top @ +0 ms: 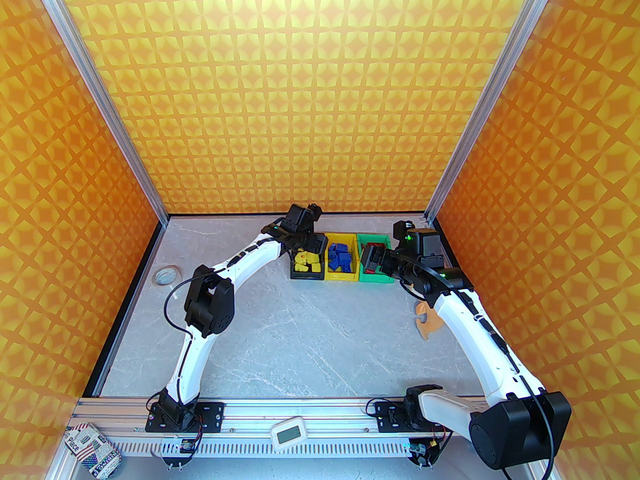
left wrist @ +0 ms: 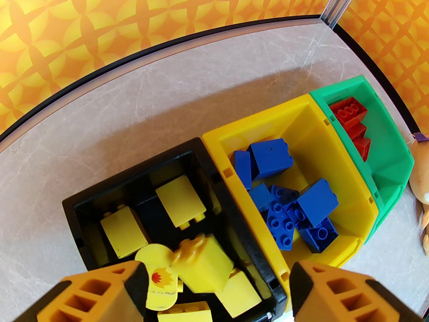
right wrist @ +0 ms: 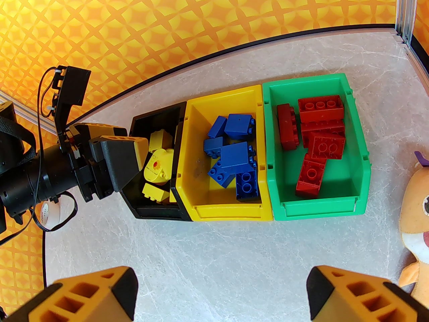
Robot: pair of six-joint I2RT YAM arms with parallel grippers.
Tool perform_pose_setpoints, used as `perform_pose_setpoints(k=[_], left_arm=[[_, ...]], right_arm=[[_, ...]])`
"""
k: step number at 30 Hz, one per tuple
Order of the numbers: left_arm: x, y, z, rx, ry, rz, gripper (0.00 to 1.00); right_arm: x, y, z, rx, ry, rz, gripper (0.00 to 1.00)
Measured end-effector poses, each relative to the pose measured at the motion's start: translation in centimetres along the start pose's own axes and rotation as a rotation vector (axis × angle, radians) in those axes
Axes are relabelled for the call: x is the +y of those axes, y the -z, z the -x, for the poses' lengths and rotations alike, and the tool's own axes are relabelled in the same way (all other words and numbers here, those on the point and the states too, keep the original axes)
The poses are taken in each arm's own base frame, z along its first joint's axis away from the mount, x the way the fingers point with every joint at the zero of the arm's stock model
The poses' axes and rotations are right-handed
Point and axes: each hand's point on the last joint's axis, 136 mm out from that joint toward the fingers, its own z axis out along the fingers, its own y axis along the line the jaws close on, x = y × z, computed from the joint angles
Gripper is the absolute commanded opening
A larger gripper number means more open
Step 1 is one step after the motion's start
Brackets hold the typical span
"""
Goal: Sort the legos into containers by color
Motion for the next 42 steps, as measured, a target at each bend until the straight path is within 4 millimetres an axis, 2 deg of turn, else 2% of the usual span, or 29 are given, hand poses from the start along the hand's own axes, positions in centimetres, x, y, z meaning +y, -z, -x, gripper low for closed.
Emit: perform_pose_setpoints(k=[2, 6, 9, 11, 16, 19, 22, 27, 30, 34, 38, 42], left_arm=[[-0.1, 0.9, 0.0, -0.003, -0.004, 0.000, 0.79], [-0.3, 4.6, 1.1, -0.044, -0.020, 0.001, 0.83], [-0.4, 9.3, 3.3, -0.127, -0.037, 0.002, 0.90], [-0.2, 12.7, 4.8, -0.194, -0.054, 0.008, 0.95], [0.7, 19.6, 6.7, -0.315, -0.099, 0.033, 0.99], [1.7, 22.0, 6.8, -0.345, -0.102, 0.065, 0.99], [3.0, 23.2, 6.4, -0.337, -0.097, 0.116, 0.99], [5.9, 24.5, 4.3, -0.286, -0.073, 0.238, 0.99], [8.5, 25.4, 2.8, -0.264, -0.036, 0.317, 0.99], [12.3, 27.0, -0.8, -0.242, 0.013, 0.431, 0.99], [17.4, 30.3, -4.7, -0.277, 0.108, 0.564, 0.99], [22.4, 33.4, -8.8, -0.341, 0.228, 0.710, 0.99]], right_arm=[[0.0, 0.0, 0.0, 0.000, 0.000, 0.000, 0.90], [0.0, 0.1, 0.0, -0.003, 0.001, 0.001, 0.91], [0.1, 0.2, 0.0, -0.006, 0.006, 0.002, 0.98], [0.1, 0.4, -0.1, -0.009, 0.018, 0.004, 0.98], [0.3, 1.1, 0.0, -0.028, 0.039, 0.015, 0.98], [0.3, 1.2, 0.2, -0.034, 0.048, 0.014, 0.98], [-0.1, 1.3, 0.2, -0.035, 0.052, -0.014, 0.98], [-1.0, 2.1, 1.8, -0.067, 0.061, -0.101, 0.98], [-1.7, 2.5, 2.5, -0.093, 0.069, -0.147, 0.98], [-3.1, 3.0, 3.0, -0.129, 0.085, -0.231, 0.99], [-5.1, 3.7, 2.9, -0.187, 0.109, -0.329, 0.98], [-7.0, 3.2, 2.2, -0.211, 0.114, -0.398, 0.99]])
